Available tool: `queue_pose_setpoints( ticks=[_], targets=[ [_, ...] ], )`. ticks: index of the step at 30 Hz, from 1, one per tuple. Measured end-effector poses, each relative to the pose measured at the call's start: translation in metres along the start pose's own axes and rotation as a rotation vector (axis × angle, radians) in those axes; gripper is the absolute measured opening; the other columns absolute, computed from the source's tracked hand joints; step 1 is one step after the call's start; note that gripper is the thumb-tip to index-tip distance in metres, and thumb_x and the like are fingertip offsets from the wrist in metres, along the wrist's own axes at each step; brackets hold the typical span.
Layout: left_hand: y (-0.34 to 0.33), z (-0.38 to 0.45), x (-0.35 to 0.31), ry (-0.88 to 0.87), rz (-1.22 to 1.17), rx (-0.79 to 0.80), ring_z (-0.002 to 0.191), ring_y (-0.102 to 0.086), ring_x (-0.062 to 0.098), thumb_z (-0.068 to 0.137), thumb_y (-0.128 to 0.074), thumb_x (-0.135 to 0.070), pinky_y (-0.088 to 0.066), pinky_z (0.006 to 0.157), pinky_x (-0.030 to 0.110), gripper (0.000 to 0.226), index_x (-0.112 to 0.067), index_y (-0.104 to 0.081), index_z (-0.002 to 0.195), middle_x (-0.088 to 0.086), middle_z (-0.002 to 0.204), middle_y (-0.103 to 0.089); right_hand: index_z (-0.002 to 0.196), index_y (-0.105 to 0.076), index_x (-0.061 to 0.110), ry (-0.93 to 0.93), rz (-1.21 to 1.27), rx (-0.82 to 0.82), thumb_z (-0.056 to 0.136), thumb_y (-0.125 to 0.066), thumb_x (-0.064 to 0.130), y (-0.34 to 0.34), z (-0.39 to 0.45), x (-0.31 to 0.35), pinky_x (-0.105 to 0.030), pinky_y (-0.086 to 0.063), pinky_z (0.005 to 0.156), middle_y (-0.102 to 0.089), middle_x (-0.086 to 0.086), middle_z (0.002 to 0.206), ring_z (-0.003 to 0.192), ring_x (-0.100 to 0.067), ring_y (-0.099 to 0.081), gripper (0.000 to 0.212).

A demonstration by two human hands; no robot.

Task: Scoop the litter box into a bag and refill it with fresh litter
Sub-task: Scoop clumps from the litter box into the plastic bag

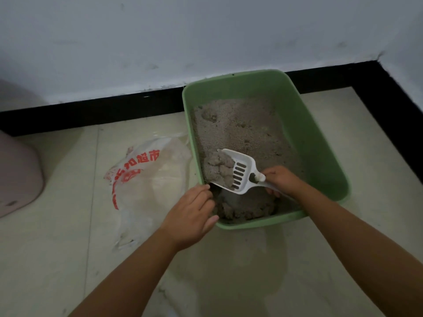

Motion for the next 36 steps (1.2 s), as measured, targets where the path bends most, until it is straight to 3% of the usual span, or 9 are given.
queue_pose_setpoints(
  ticks=[7, 16, 23, 25, 27, 29, 32, 34, 36],
  targets=[
    [0.004, -0.001, 0.003, 0.006, -0.038, 0.062, 0.11, -0.044, 0.025, 0.1, -0.014, -0.039, -0.034, 0.096, 0.032, 0.067, -0.004, -0.068, 0.08, 0.014, 0.092, -0.069, 0.055, -0.05, 0.008, 0.012, 0.171, -0.105, 0.093, -0.05, 0.021, 0.01, -0.003, 0.005, -0.02, -0.029, 0.047, -0.046, -0.007, 0.049, 0.026, -0.002, -0.035, 0.039],
    [0.003, -0.002, 0.002, 0.024, -0.04, 0.112, 0.109, -0.043, 0.026, 0.1, -0.013, -0.038, -0.034, 0.096, 0.033, 0.069, -0.002, -0.069, 0.081, 0.015, 0.09, -0.069, 0.067, -0.053, 0.002, -0.005, -0.022, -0.08, 0.094, -0.048, 0.022, 0.006, -0.021, 0.012, -0.022, -0.031, 0.049, -0.048, -0.007, 0.054, 0.046, -0.018, -0.039, 0.034],
    [0.016, -0.012, 0.015, 0.131, 0.018, 0.094, 0.111, -0.043, 0.025, 0.1, -0.016, -0.039, -0.033, 0.099, 0.034, 0.066, -0.001, -0.07, 0.096, 0.017, 0.103, -0.069, 0.074, -0.057, 0.001, -0.013, 0.011, -0.153, 0.09, -0.047, 0.005, 0.016, -0.036, 0.022, -0.018, -0.032, 0.04, -0.047, -0.008, 0.053, 0.041, -0.014, -0.04, 0.019],
    [0.025, -0.013, 0.023, 0.166, 0.064, 0.062, 0.109, -0.045, 0.027, 0.096, -0.03, -0.035, -0.035, 0.098, 0.035, 0.054, 0.001, -0.07, 0.096, 0.018, 0.101, -0.069, 0.066, -0.056, 0.005, -0.006, 0.001, -0.162, 0.089, -0.047, 0.001, 0.02, -0.039, 0.025, -0.015, -0.031, 0.035, -0.048, -0.007, 0.053, 0.034, -0.007, -0.042, 0.025],
    [0.03, -0.017, 0.038, 0.279, 0.132, 0.107, 0.108, -0.052, 0.032, 0.081, -0.041, -0.031, -0.039, 0.097, 0.04, 0.045, 0.001, -0.069, 0.097, 0.018, 0.1, -0.069, 0.062, -0.055, 0.009, 0.003, 0.016, -0.156, 0.089, -0.046, 0.0, 0.021, -0.044, 0.033, -0.015, -0.03, 0.034, -0.048, -0.008, 0.053, 0.028, 0.0, -0.039, 0.03],
    [0.037, -0.026, 0.061, 0.521, 0.169, 0.167, 0.106, -0.06, 0.038, 0.073, -0.047, -0.026, -0.043, 0.096, 0.046, 0.043, 0.0, -0.062, 0.103, 0.021, 0.106, -0.067, 0.06, -0.055, 0.009, 0.026, 0.02, -0.134, 0.089, -0.045, -0.003, 0.017, -0.05, 0.045, -0.015, -0.031, 0.035, -0.048, -0.008, 0.053, 0.026, 0.0, -0.038, 0.032],
    [0.053, -0.053, 0.092, 0.913, 0.105, 0.173, 0.123, -0.045, 0.046, 0.073, -0.068, -0.014, -0.034, 0.104, 0.054, 0.054, 0.006, -0.053, 0.121, 0.029, 0.127, -0.052, 0.061, -0.054, 0.004, 0.063, 0.034, -0.062, 0.087, -0.044, -0.005, 0.002, -0.058, 0.069, -0.021, -0.032, 0.042, -0.047, -0.008, 0.053, 0.038, -0.01, -0.041, 0.03],
    [0.058, -0.071, 0.105, 1.096, 0.042, 0.23, 0.131, -0.033, 0.04, 0.083, -0.063, -0.018, -0.028, 0.108, 0.047, 0.062, 0.003, -0.038, 0.136, 0.025, 0.14, -0.037, 0.065, -0.054, 0.002, 0.084, -0.015, 0.009, 0.088, -0.045, -0.003, -0.014, -0.061, 0.087, -0.022, -0.033, 0.044, -0.048, -0.006, 0.053, 0.041, -0.011, -0.041, 0.026],
    [0.06, -0.084, 0.116, 1.259, -0.061, 0.224, 0.127, -0.037, 0.037, 0.09, -0.054, -0.02, -0.034, 0.102, 0.043, 0.057, -0.002, -0.032, 0.14, 0.021, 0.139, -0.036, 0.06, -0.052, 0.007, 0.101, -0.146, 0.062, 0.09, -0.046, 0.002, -0.034, -0.061, 0.105, -0.017, -0.035, 0.04, -0.049, -0.003, 0.052, 0.037, -0.005, -0.043, 0.031]
  ],
)
Point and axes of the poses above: each hand's wrist, its own z-axis towards the middle knuckle, its own y-axis out of the back of the hand, x = y × z, the point moved 6 cm from there along z, towards the middle knuckle
